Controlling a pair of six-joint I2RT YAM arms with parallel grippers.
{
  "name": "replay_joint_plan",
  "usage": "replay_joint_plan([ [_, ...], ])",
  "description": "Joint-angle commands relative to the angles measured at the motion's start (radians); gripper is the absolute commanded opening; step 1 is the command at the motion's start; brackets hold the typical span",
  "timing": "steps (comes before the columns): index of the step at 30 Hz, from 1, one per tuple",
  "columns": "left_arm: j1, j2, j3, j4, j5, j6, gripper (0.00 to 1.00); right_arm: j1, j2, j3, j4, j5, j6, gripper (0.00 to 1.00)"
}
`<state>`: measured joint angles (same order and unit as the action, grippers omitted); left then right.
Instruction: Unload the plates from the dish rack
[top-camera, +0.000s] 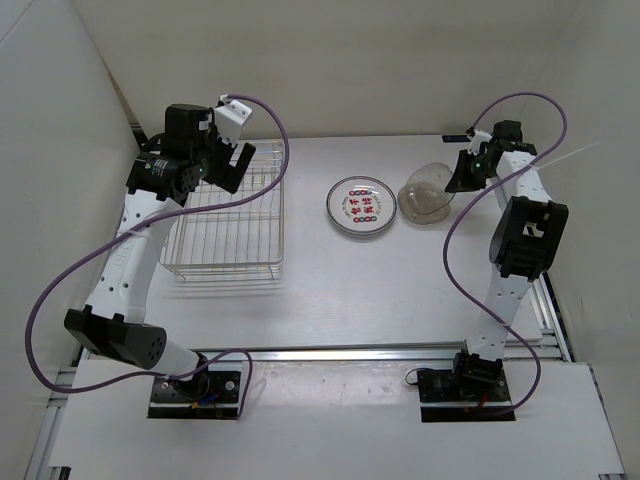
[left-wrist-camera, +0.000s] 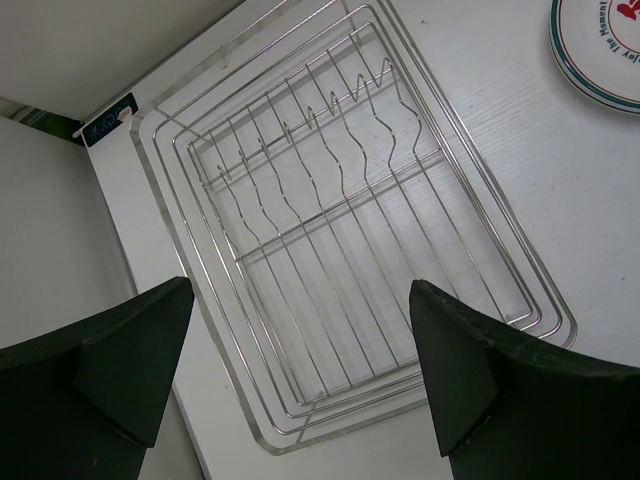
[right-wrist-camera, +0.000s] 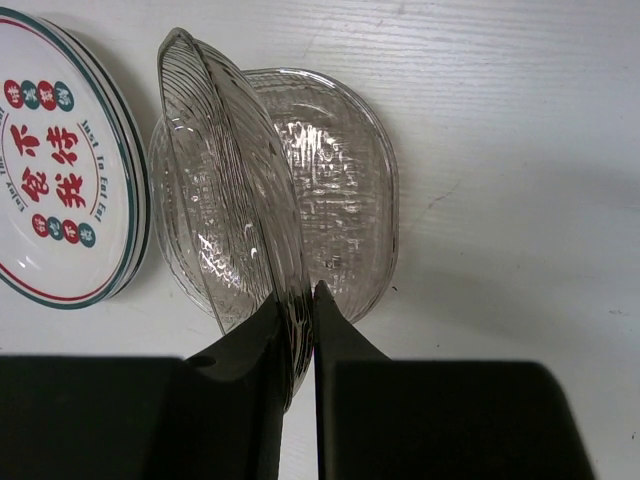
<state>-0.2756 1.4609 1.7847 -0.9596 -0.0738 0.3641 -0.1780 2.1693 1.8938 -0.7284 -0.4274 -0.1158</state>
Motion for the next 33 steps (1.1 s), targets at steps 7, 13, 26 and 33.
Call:
replay_joint_plan([
  [7,0.007,-0.045,0.012,-0.001,0.014,-0.013,1.0,0.023,0.014,-0.009,0.001,0.035,-0.039,0.06],
  [13,0.007,-0.045,0.012,-0.001,0.014,-0.013,1.0,0.032,0.023,-0.009,-0.008,0.053,-0.048,0.13],
  [26,0.007,-0.045,0.03,-0.01,0.034,-0.013,0.99,0.032,-0.006,0.063,-0.008,0.121,-0.058,0.8],
  [33,0.007,-0.054,-0.021,0.008,0.011,-0.013,1.0,0.023,-0.051,0.152,-0.008,0.213,-0.025,1.0],
])
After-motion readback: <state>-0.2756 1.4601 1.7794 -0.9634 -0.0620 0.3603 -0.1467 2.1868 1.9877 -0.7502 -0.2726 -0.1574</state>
